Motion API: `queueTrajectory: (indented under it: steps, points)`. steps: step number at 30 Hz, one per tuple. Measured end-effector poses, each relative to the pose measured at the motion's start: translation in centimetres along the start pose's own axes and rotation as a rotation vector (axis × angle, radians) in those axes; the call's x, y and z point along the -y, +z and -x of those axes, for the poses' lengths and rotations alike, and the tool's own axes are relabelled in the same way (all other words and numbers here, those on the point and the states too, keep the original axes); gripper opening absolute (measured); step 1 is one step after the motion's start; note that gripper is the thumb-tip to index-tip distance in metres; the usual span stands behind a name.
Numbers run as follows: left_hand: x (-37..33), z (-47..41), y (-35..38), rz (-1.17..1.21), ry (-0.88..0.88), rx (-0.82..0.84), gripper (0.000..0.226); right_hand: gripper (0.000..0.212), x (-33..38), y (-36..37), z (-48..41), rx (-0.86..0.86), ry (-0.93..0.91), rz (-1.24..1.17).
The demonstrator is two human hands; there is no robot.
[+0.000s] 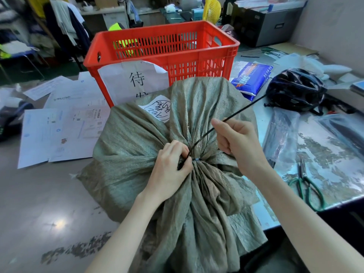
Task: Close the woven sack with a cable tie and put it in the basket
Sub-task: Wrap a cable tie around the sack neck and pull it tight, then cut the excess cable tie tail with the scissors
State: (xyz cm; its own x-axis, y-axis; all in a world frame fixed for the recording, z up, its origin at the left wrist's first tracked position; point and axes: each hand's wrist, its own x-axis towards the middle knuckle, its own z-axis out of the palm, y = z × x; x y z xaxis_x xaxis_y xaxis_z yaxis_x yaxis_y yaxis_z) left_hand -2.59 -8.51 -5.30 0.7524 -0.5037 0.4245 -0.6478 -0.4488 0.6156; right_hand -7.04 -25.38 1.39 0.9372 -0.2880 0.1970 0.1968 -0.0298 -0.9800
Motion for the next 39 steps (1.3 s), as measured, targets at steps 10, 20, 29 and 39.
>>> queueTrajectory:
  steps: [10,20,29,39]
  points:
    - [0.9,1.0,1.0,0.231,-0.104,-0.097,0.012,0.024,-2.2,-4.5,1.1,0.022,0.035,0.098]
    - [1.6,1.3,1.6,0.236,-0.071,-0.145,0.011,0.015,-9.1,-13.4,3.7,-0.409,0.218,0.428]
    - [2.0,1.4,1.8,0.230,-0.058,-0.156,0.009,0.036,-16.5,-20.2,6.8,-0.543,0.596,1.124]
    - [2.0,1.5,1.8,0.235,-0.070,-0.153,0.011,0.048,-18.3,-21.3,8.7,-0.556,0.808,1.141]
